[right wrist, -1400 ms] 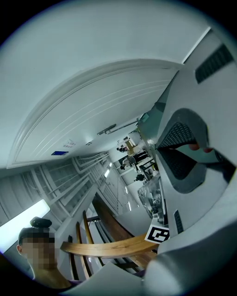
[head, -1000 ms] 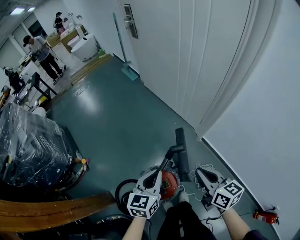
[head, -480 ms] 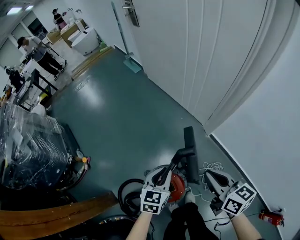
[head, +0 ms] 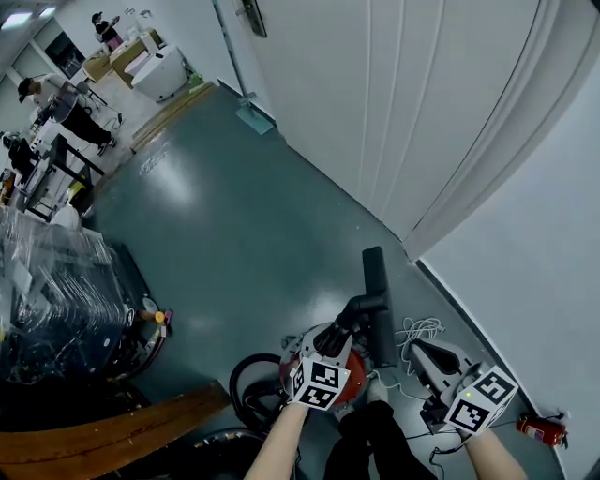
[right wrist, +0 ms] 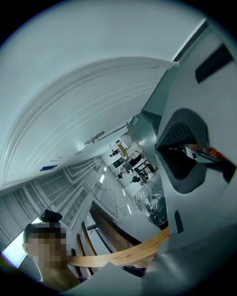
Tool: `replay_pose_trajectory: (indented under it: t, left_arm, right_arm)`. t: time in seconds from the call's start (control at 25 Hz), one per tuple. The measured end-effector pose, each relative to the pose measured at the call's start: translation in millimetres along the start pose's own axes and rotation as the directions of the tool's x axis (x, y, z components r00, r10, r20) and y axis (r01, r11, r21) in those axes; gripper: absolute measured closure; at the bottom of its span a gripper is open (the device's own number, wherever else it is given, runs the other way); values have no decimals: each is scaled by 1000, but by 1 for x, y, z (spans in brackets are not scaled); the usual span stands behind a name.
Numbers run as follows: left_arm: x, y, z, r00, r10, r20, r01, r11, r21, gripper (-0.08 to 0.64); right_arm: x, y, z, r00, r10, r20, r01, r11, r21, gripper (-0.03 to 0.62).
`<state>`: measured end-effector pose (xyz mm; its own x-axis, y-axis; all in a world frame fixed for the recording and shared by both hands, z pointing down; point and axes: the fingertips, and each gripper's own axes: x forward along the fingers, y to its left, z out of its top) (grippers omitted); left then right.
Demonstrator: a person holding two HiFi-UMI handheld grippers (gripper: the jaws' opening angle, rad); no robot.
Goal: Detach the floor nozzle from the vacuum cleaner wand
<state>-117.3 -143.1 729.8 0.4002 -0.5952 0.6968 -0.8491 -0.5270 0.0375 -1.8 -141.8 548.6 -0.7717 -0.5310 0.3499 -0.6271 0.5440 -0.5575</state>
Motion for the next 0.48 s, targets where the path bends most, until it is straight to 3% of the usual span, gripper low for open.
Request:
replay_pose_trajectory:
  t: [0.24, 0.48]
  left_arm:
    - [2, 2, 1, 1000, 11, 11, -11, 1000, -14, 403]
    - [-1, 2, 1, 1000, 24, 15, -24, 1000, -20, 403]
  right_arm:
    - [8, -11, -3, 999, -23, -35, 23, 1000, 1, 574]
    - [34, -33, -25, 985, 9, -171, 15, 990, 137, 571]
